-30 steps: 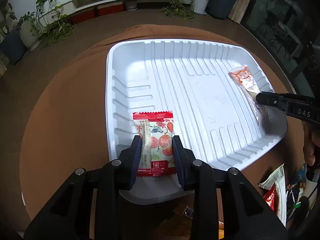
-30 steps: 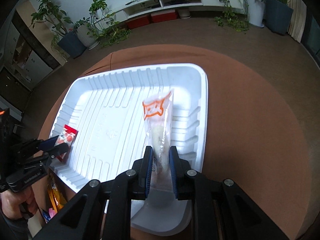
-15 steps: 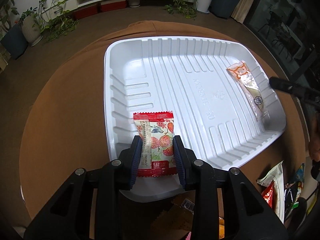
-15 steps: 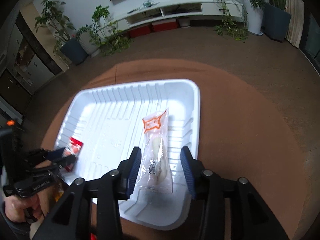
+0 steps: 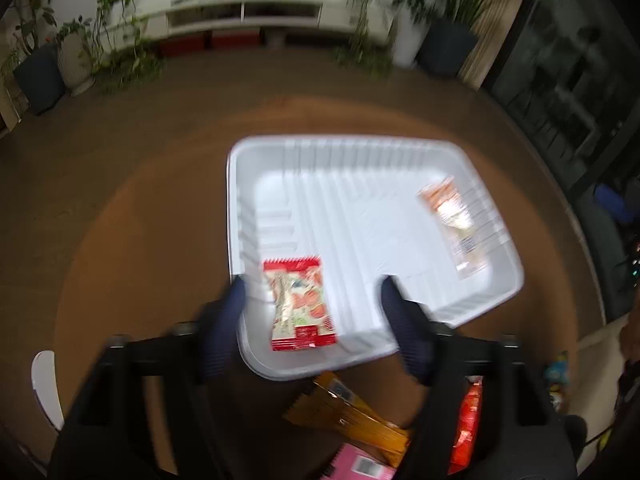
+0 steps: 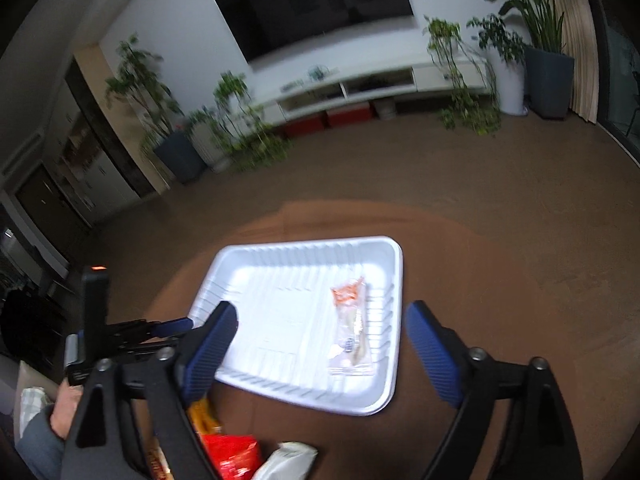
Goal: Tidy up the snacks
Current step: 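Withdraw both tools from the tray back toward the snack pile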
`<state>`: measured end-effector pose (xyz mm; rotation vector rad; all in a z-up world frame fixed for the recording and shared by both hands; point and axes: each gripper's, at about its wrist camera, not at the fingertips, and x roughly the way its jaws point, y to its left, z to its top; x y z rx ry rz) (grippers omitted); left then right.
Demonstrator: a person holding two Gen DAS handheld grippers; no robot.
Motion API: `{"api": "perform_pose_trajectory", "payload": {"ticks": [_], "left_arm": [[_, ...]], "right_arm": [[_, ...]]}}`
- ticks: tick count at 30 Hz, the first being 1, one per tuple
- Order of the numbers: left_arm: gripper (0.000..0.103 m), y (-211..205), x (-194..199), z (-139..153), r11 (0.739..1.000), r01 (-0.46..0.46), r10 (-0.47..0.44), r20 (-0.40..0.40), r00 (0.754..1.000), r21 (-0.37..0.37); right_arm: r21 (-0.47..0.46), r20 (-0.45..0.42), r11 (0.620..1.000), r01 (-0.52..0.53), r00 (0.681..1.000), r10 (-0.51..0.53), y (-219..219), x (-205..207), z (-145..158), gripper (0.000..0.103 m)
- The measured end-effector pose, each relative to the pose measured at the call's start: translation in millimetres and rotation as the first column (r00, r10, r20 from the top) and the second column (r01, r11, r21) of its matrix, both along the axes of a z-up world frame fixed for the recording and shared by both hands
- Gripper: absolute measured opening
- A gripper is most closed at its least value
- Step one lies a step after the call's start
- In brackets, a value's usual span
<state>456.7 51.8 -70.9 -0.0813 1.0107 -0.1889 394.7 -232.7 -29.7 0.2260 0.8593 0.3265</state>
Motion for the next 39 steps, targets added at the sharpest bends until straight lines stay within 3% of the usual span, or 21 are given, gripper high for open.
{"api": "perform_pose_trajectory", "payload": {"ticks": [2, 4, 6, 12, 16, 18, 19, 20, 22, 23, 26, 31, 39], "left_arm": [[0.081, 4, -15, 19, 0.999, 0.002, 0.000, 0.051, 0.999, -0.036], [0.096, 8, -31, 34, 0.997, -0.002, 0.008, 0.079, 0.997, -0.072], [0.102, 14, -51, 50, 0.995, -0.008, 0.018, 0.107, 0.994, -0.097], [0.103, 24, -137, 69, 0.992, 0.005, 0.021, 0.204, 0.979, -0.129], [0.103, 23, -204, 50, 0.994, -0.054, 0.075, 0.255, 0.964, -0.090], [0.103, 27, -227, 29, 0.987, -0.120, 0.137, 0.172, 0.976, -0.105], [0.103, 31, -236, 12, 0.975, -0.191, 0.201, 0.077, 0.977, -0.114], [0.103, 37, -243, -4, 0.957, -0.258, 0.260, -0.005, 0.966, -0.135], [0.103, 47, -257, -28, 0.920, -0.337, 0.326, -0.086, 0.942, -0.202], [0.102, 49, -264, -42, 0.908, -0.376, 0.360, -0.117, 0.926, -0.186], [0.101, 44, -271, -51, 0.909, -0.393, 0.378, -0.122, 0.918, -0.136], [0.101, 33, -273, -41, 0.910, -0.411, 0.406, -0.077, 0.911, -0.059], [0.097, 27, -252, -50, 0.901, -0.435, 0.431, -0.123, 0.894, -0.003]], "right_arm": [[0.044, 0.055, 0.999, -0.008, 0.998, 0.006, -3, -22, 15, 0.100], [0.089, 0.106, 0.996, -0.018, 0.994, 0.008, -8, -47, 28, 0.103], [0.124, 0.135, 0.992, -0.026, 0.991, 0.009, -12, -71, 35, 0.103], [0.158, 0.202, 0.987, -0.008, 0.979, -0.024, -26, -149, 42, 0.103], [0.162, 0.190, 0.986, 0.044, 0.979, -0.075, -32, -198, 27, 0.103], [0.160, 0.167, 0.985, 0.069, 0.981, -0.096, -34, -218, 15, 0.103], [0.156, 0.152, 0.985, 0.078, 0.983, -0.102, -34, -227, 9, 0.103], [0.146, 0.134, 0.986, 0.085, 0.985, -0.105, -32, -236, 2, 0.103], [0.128, 0.107, 0.987, 0.096, 0.988, -0.110, -28, -250, -10, 0.103], [0.124, 0.093, 0.987, 0.099, 0.990, -0.111, -26, -257, -15, 0.103], [0.111, 0.058, 0.989, 0.096, 0.993, -0.103, -21, -271, -28, 0.101], [0.091, 0.039, 0.991, 0.102, 0.994, -0.106, -17, -283, -38, 0.097], [0.074, 0.051, 0.994, 0.083, 0.995, -0.087, -13, -288, -38, 0.093]]}}
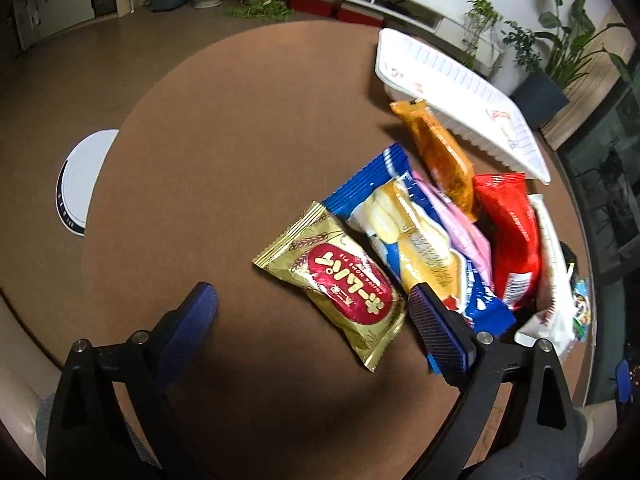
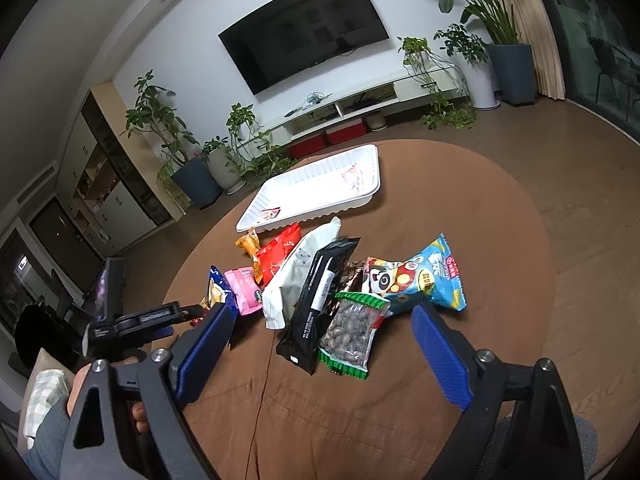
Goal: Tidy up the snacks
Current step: 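Withdraw both tools from the tray back toward the snack pile, then grasp the gold red-oval packet with the left tool while the right tool grasps the green-topped nut bag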
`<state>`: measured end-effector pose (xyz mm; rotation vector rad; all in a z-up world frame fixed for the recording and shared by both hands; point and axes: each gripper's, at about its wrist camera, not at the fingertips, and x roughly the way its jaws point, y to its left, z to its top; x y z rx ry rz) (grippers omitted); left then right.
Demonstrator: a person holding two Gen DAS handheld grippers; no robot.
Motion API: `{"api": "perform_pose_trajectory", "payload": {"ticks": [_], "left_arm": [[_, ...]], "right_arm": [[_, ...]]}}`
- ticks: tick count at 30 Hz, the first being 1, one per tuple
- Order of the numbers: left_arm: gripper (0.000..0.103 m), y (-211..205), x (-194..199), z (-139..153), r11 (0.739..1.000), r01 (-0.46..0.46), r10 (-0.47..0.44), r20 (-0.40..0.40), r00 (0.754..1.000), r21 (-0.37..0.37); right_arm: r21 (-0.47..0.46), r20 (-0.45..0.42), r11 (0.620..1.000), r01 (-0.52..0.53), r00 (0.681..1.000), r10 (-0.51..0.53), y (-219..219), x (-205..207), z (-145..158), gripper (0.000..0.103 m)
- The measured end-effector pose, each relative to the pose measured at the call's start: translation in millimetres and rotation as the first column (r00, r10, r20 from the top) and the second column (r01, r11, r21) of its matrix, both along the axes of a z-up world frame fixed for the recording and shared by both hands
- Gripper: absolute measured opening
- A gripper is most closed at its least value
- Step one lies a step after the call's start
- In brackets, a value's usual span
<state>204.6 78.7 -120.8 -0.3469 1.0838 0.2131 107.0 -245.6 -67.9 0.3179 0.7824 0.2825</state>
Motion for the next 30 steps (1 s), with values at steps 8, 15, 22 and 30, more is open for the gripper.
{"api": "perform_pose_trajectory", "payload": {"ticks": [8, 15, 22, 30], "left_arm": [[0.097, -2, 21, -8, 0.998, 0.004, -0.003, -0.032, 0.999, 0.058], [0.083, -7, 21, -9, 0.988, 0.069, -0.065, -0.027, 0.997, 0.142], [0.071, 3, 8, -6, 0.981, 0.133, -0.131, -0.022, 0.991, 0.138], [0.071, 0, 1, -6, 0.974, 0.173, -0.170, -0.030, 0.985, 0.145]], "right_arm": [[0.002, -0.002, 1.000, -0.002, 1.000, 0.002, 0, 0, 1, 0.093], [-0.023, 0.005, 1.000, 0.000, 1.000, 0.000, -2, -5, 1, 0.093], [-0.039, 0.000, 0.999, 0.000, 1.000, 0.000, 0, -7, 0, 0.093], [-0.064, -0.028, 0.998, -0.004, 1.000, 0.002, 12, -8, -4, 0.093]]}}
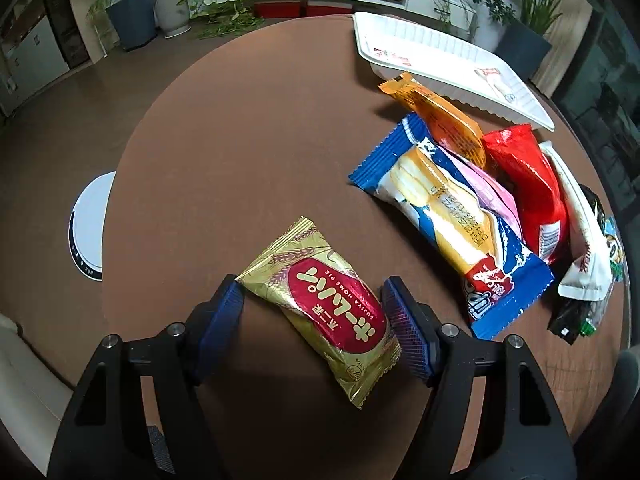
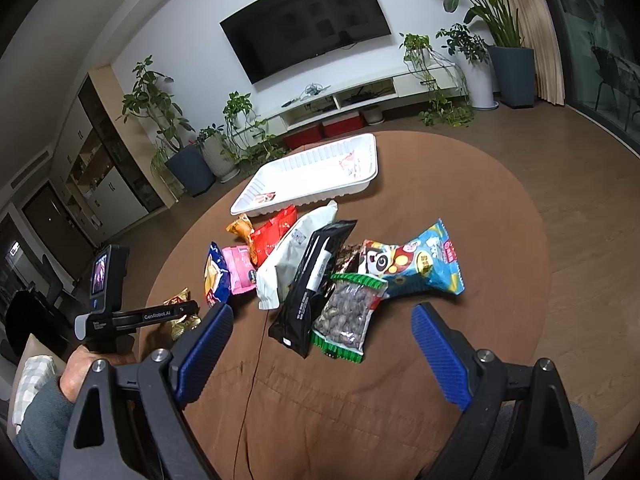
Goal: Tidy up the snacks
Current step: 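Grasp the gold red-oval packet with the left tool while the right tool grasps the green-topped nut bag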
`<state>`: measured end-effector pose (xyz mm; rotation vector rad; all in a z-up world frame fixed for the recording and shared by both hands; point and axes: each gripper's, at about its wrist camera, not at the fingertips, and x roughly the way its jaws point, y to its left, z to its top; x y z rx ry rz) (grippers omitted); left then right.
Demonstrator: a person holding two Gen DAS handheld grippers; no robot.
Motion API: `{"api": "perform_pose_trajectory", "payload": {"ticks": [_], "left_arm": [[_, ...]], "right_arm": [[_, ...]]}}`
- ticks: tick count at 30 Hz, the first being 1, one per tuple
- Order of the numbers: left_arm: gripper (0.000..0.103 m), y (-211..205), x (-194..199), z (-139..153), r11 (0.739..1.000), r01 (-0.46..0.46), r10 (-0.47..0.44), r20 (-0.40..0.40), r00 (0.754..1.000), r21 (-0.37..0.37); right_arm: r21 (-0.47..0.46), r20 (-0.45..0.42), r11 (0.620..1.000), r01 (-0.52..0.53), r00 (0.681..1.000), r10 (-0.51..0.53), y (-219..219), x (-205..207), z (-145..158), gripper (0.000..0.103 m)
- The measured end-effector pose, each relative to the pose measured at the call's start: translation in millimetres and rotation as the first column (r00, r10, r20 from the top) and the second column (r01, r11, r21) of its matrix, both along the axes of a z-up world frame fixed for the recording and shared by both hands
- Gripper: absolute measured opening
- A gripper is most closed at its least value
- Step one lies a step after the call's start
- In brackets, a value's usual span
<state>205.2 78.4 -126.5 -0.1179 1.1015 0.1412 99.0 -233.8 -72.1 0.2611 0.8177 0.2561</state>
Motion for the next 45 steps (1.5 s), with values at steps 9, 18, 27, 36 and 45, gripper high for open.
{"api": "perform_pose_trajectory", "payload": {"ticks": [9, 18, 27, 36, 45], "left_arm": [[0.046, -21, -1, 2, 0.989, 0.143, -0.143, 0.020, 0.990, -0.035], [0.035, -17, 1, 1, 0.985, 0.153, -0.151, 0.037, 0.988, -0.077], [0.034, -17, 4, 0, 0.990, 0.134, -0.131, 0.057, 0.990, -0.053], [0.030, -8, 5, -1, 0.986, 0.135, -0.127, 0.080, 0.989, -0.095], [0.030, -6, -4, 0, 0.979, 0.160, -0.150, 0.081, 0.985, -0.129]], "right_arm": [[-0.057, -0.054, 0.998, 0.026, 0.998, -0.030, 7, 0, -12, 0.093], [-0.047, -0.162, 0.999, 0.023, 0.986, -0.030, 18, 23, -39, 0.084], [-0.007, -0.209, 0.999, 0.047, 0.977, -0.048, 24, 43, -53, 0.080], [0.007, -0.238, 0.997, 0.072, 0.969, -0.068, 18, 45, -64, 0.073], [0.031, -0.263, 0.998, 0.063, 0.963, -0.053, 19, 50, -71, 0.063]]}}
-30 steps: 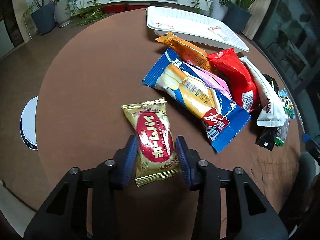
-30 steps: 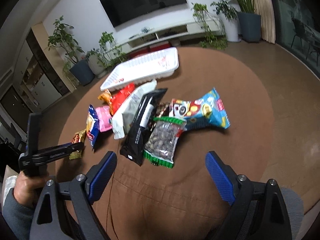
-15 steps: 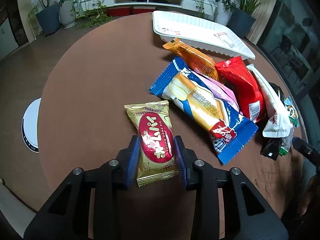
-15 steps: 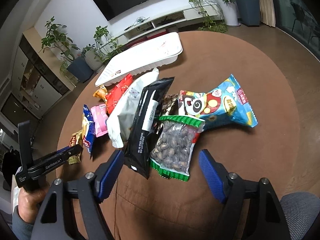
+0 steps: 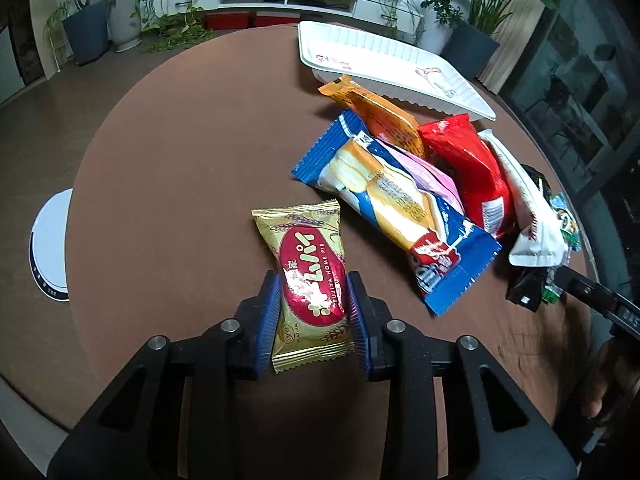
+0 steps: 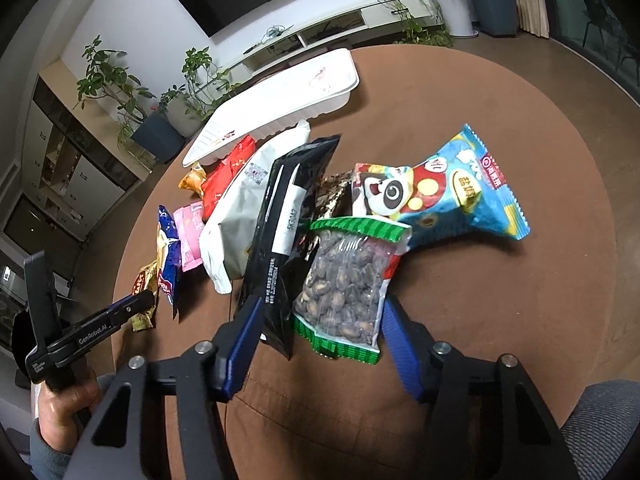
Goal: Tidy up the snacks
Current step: 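Grasp the gold red-oval packet with the left tool while the right tool grasps the green-topped nut bag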
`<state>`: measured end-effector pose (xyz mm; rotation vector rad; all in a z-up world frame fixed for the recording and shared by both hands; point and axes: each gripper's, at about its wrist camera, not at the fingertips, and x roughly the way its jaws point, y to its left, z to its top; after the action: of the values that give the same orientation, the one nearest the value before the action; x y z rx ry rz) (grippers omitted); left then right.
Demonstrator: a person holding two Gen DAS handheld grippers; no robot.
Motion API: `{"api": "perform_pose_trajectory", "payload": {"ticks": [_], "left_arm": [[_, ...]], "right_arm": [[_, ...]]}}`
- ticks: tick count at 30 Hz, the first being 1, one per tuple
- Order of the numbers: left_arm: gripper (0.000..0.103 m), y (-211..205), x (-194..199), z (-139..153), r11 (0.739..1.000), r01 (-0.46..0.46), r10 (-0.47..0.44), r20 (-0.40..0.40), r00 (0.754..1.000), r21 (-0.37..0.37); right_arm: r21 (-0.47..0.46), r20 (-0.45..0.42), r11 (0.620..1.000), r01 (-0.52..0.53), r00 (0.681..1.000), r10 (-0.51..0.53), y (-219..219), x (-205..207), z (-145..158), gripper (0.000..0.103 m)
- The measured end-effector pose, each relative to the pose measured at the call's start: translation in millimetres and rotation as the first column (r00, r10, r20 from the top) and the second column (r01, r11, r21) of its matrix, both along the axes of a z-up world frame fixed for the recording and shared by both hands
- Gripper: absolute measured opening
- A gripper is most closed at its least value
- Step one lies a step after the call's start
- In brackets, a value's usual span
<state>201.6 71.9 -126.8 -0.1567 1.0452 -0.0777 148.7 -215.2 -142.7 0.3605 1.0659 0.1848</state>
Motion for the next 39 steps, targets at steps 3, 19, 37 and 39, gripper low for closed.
{"api": "perform_pose_trajectory", "payload": {"ticks": [3, 19, 37, 39], "left_arm": [[0.030, -1, -5, 0, 1.000, 0.012, -0.012, -0.002, 1.000, -0.029], [0.030, -13, -24, 5, 0.996, 0.056, -0.055, 0.008, 0.998, -0.074], [0.029, -10, -29, 5, 0.990, 0.063, -0.061, 0.018, 0.998, -0.125], [0.029, -9, -30, 6, 0.989, 0.061, -0.059, 0.021, 0.998, -0.133]], "right_arm": [[0.024, -0.003, 1.000, 0.011, 1.000, -0.011, -4, 5, -2, 0.061], [0.012, -0.007, 1.000, 0.008, 1.000, -0.008, -7, 7, -6, 0.031], [0.074, 0.014, 0.997, 0.004, 1.000, -0.005, -9, -10, 8, 0.018], [0.084, 0.019, 0.996, 0.002, 1.000, -0.003, -9, -13, 12, 0.018]]}}
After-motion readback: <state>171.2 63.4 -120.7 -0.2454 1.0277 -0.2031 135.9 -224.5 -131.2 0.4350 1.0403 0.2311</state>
